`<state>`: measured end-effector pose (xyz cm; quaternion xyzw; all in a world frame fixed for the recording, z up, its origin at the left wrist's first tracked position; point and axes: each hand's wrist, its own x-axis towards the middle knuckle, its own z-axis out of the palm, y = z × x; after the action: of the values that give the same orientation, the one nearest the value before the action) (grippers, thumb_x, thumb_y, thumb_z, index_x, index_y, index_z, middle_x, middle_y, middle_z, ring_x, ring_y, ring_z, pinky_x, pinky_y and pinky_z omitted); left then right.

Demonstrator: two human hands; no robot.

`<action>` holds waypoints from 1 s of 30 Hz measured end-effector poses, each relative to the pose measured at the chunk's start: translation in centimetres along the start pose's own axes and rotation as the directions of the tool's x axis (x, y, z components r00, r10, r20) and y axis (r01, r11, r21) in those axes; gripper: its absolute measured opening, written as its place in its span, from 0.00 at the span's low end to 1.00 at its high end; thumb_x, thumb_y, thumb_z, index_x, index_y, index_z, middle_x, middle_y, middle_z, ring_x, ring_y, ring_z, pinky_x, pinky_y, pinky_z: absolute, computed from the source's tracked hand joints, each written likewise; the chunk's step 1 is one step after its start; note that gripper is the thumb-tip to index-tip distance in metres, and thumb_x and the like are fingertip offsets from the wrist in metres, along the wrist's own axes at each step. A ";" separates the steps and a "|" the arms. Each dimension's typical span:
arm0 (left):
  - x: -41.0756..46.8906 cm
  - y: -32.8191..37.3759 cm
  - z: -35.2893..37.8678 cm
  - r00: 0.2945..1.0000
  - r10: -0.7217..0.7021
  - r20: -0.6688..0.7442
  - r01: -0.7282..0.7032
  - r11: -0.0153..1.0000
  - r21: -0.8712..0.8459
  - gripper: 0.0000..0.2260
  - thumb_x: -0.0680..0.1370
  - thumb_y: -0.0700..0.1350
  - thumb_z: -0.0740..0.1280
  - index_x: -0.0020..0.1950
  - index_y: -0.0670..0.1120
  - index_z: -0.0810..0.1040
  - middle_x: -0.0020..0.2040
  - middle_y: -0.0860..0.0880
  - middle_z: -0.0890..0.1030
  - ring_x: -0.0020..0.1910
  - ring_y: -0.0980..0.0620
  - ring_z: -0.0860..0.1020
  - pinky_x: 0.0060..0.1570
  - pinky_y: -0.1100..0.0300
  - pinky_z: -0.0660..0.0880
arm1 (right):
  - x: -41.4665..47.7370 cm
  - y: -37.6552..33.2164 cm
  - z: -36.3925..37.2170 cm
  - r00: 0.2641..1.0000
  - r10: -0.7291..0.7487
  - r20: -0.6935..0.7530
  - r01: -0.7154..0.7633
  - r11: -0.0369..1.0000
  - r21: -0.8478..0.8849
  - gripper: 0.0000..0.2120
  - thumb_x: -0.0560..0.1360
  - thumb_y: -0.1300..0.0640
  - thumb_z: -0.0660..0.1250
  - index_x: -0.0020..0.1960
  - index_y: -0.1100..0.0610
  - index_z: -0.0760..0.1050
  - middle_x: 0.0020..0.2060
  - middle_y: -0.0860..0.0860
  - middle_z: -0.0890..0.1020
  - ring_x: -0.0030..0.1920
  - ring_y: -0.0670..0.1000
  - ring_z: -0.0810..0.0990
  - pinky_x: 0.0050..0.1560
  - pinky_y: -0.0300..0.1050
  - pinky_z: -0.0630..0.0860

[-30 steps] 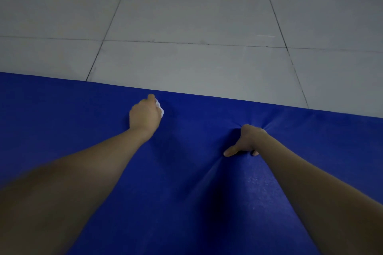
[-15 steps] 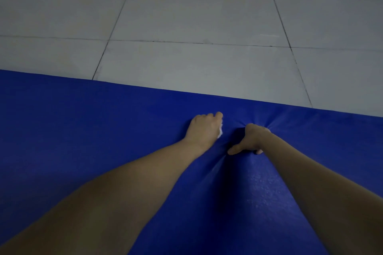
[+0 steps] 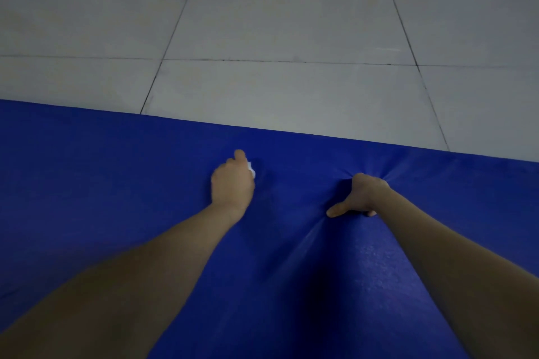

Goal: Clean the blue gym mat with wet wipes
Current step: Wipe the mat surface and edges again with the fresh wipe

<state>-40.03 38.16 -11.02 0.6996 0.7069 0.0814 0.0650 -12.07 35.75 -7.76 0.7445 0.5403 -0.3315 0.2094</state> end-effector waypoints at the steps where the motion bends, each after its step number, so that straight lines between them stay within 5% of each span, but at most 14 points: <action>1: -0.4 1.2 0.4 0.999 0.036 0.010 -0.036 0.999 0.007 0.10 0.85 0.46 0.57 0.58 0.41 0.71 0.40 0.45 0.79 0.37 0.46 0.77 0.32 0.54 0.68 | 0.0 0.0 0.0 1.000 -0.005 -0.004 0.005 1.000 -0.002 0.40 0.51 0.26 0.78 0.45 0.54 0.69 0.32 0.52 0.81 0.34 0.50 0.81 0.36 0.46 0.73; 9: -4.6 12.8 2.1 0.917 0.375 0.138 -0.374 0.927 -0.030 0.08 0.85 0.49 0.58 0.57 0.45 0.71 0.49 0.44 0.81 0.47 0.43 0.81 0.42 0.51 0.71 | 0.0 -0.2 0.0 0.999 -0.023 -0.038 0.022 0.999 -0.027 0.36 0.53 0.27 0.77 0.41 0.56 0.74 0.25 0.50 0.79 0.30 0.50 0.80 0.33 0.44 0.70; 13: -3.9 11.0 1.0 0.880 0.451 0.146 -0.462 0.886 0.045 0.09 0.85 0.48 0.55 0.57 0.45 0.71 0.47 0.46 0.81 0.45 0.45 0.80 0.42 0.53 0.65 | -0.2 0.0 0.0 0.997 -0.060 -0.043 0.058 0.998 -0.039 0.37 0.53 0.24 0.75 0.40 0.56 0.74 0.21 0.48 0.78 0.32 0.50 0.80 0.33 0.45 0.69; 20: -1.5 -3.1 -2.1 0.993 0.062 0.097 -0.070 0.994 0.084 0.03 0.81 0.41 0.58 0.49 0.43 0.70 0.37 0.46 0.78 0.31 0.46 0.74 0.30 0.56 0.68 | -0.2 0.5 0.1 0.998 -0.059 -0.035 0.058 0.998 -0.025 0.39 0.52 0.22 0.74 0.39 0.56 0.70 0.25 0.50 0.78 0.31 0.50 0.79 0.35 0.45 0.72; 24: -1.5 -5.4 -2.1 0.997 -0.081 0.009 0.080 0.993 0.088 0.06 0.83 0.41 0.58 0.53 0.40 0.71 0.35 0.45 0.76 0.30 0.47 0.72 0.27 0.56 0.65 | -0.4 0.6 0.3 0.996 -0.070 -0.058 0.067 0.997 -0.041 0.39 0.53 0.21 0.72 0.40 0.54 0.68 0.33 0.51 0.78 0.37 0.51 0.78 0.42 0.47 0.74; 30: -3.8 1.4 0.1 0.997 0.053 0.060 -0.056 0.997 0.061 0.10 0.86 0.48 0.55 0.62 0.43 0.68 0.46 0.45 0.79 0.39 0.47 0.78 0.32 0.54 0.69 | -0.5 0.1 -0.1 0.997 -0.069 -0.036 0.067 0.997 -0.042 0.39 0.54 0.22 0.73 0.41 0.56 0.72 0.18 0.47 0.76 0.34 0.50 0.79 0.32 0.44 0.67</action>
<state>-38.63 34.36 -10.90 0.7224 0.6876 0.0404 0.0613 -12.05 35.40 -7.32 0.7274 0.5757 -0.3134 0.2029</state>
